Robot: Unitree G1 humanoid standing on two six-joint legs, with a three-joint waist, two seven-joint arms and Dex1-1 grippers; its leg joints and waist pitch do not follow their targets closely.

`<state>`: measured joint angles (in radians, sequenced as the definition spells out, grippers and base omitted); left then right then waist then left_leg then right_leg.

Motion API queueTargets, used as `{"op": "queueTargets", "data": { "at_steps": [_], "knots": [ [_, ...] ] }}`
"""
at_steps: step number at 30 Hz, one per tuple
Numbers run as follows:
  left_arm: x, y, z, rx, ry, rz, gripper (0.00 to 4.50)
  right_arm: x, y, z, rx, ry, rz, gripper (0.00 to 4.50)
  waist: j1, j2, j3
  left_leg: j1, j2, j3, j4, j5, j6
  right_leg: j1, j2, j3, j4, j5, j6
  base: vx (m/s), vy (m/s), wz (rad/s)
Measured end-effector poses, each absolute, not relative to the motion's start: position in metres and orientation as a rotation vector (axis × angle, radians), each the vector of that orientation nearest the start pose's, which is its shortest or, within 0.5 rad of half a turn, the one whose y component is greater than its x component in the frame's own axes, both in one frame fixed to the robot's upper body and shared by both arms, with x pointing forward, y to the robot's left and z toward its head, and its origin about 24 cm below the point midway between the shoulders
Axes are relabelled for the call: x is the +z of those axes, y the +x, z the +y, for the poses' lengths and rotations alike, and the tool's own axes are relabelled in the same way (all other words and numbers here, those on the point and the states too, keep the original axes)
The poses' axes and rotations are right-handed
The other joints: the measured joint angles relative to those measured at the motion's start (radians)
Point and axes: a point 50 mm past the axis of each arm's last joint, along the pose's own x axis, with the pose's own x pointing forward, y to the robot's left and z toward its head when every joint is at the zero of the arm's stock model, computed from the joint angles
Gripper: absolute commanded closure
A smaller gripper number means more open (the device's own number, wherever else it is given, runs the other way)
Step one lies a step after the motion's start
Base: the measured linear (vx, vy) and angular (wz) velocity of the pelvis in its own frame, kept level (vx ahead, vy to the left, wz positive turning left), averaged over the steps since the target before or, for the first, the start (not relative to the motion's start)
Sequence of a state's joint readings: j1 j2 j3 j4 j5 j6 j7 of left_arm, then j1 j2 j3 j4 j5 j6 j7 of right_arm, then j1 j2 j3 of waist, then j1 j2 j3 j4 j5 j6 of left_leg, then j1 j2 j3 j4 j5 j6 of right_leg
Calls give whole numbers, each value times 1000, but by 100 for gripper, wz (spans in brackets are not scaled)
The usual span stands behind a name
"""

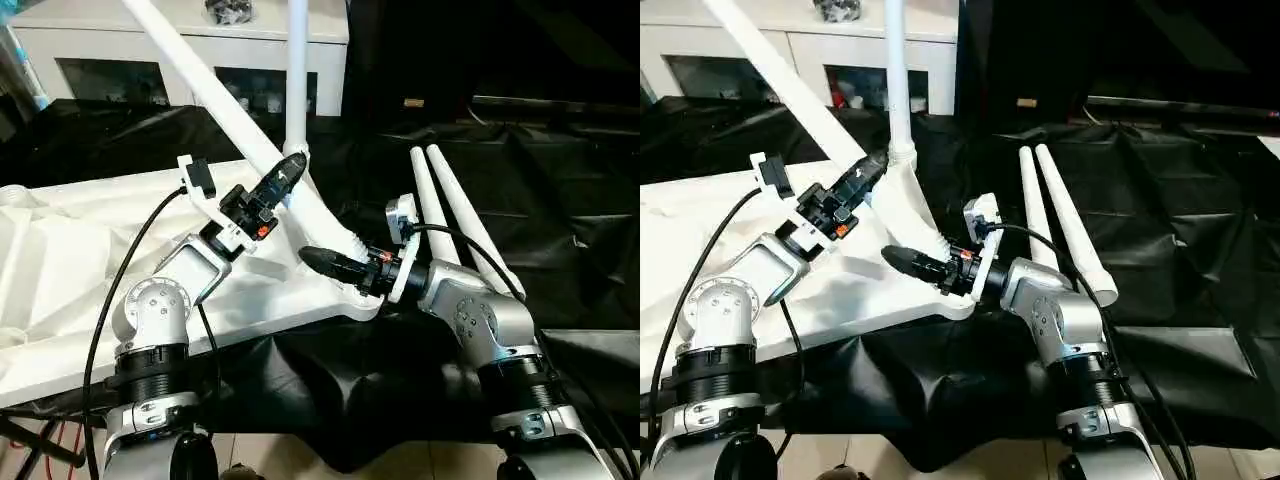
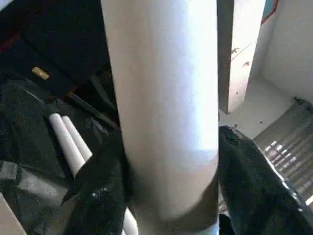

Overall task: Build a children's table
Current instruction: Insert table leg to table base

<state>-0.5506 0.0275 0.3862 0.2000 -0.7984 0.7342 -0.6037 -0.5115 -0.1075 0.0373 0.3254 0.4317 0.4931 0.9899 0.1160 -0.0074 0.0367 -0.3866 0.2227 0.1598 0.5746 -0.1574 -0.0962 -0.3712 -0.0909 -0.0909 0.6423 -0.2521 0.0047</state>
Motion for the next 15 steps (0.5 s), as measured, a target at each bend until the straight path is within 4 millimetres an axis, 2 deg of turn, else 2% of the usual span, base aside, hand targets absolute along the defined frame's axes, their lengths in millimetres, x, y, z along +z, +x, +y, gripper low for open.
{"op": "queueTargets", "data": {
  "at_steps": [1,3,9,11,15],
  "knots": [
    [129,327,134,-811,-928,16,219,86,310,-81,1207,403,203,175,1,-2,1,0,0,0,0,0,0,0,0,0,0,0,0,0,0,0],
    [130,328,134,-813,-921,15,247,86,310,-80,1208,408,207,175,2,-4,2,0,0,0,0,0,0,0,0,0,0,0,0,0,0,0],
    [131,328,133,-819,-920,16,254,85,310,-80,1208,400,214,176,1,-4,3,0,0,0,1,0,0,0,0,0,0,0,0,0,0,0],
    [133,329,133,-823,-898,17,254,85,310,-78,1196,409,220,120,0,-4,3,0,0,0,1,0,0,0,0,0,0,0,1,0,0,0],
    [136,331,133,-817,-815,27,255,85,312,-82,1150,424,225,80,1,-4,3,0,0,0,1,0,0,1,0,0,0,1,1,0,0,0]
  ]
}}
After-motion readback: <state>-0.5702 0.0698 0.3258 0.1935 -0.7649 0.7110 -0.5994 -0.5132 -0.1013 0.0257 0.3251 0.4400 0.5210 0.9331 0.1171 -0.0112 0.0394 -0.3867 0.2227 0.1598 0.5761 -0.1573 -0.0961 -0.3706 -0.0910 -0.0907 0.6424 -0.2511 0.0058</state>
